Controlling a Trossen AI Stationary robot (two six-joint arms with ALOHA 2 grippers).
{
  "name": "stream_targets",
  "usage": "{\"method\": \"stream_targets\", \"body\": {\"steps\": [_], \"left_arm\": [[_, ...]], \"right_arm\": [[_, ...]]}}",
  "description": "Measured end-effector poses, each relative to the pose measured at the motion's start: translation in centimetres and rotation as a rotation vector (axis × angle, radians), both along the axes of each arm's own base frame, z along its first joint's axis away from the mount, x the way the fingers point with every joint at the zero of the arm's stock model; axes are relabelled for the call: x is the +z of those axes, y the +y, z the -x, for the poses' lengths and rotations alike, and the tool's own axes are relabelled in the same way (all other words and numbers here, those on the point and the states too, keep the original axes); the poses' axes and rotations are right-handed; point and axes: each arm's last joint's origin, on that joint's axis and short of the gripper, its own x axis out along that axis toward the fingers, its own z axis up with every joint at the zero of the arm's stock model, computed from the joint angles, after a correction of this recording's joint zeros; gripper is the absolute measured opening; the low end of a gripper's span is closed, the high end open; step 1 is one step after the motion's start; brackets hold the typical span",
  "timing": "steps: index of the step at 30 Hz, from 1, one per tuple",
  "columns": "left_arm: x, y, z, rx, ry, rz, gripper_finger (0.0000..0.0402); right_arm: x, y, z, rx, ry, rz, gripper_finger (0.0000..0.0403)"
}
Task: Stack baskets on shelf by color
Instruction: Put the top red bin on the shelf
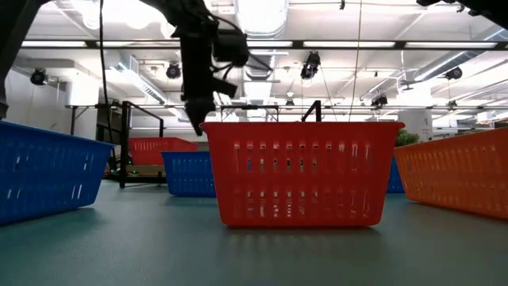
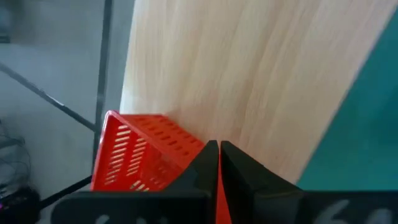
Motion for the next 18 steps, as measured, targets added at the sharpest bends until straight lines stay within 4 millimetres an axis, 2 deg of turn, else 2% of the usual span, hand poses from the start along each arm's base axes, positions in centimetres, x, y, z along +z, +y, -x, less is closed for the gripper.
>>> {"method": "stream_targets", "body": {"steps": [4,7,9,11,14,18], "left_arm": [[1.4,-2.3,-0.5,-0.025,-0.114,-0.017,0.0001],[1.5,-4.0,-0.4,-0.076,-0.109,-0.016,0.0001],[1.4,-4.5,0.3,-0.104,-0.078,-0.035,0.0001],[1.4,-4.3,1.3,-0.098,-0.046,-0.083,0.0001],[1.2,-2.8,3.1,-0.026,-0.004,-0.144,0.0001],[1.1,-0.5,4.9,0.058,-0.079,-0.065,0.0001]], "right_arm": [[-0.1,0.0,-0.1,0.0,0.006,0.0,0.0009],[-0.1,0.0,-0.1,0.001,0.012,-0.002,0.0009],[-0.2,0.0,-0.2,0.0,0.026,0.0,0.0009],[-0.4,0.0,-0.3,-0.004,0.04,0.001,0.0009],[-0.4,-0.1,-0.3,-0.026,0.039,-0.009,0.0009],[-0.4,-0.1,-0.3,-0.043,0.039,-0.008,0.0009]]}}
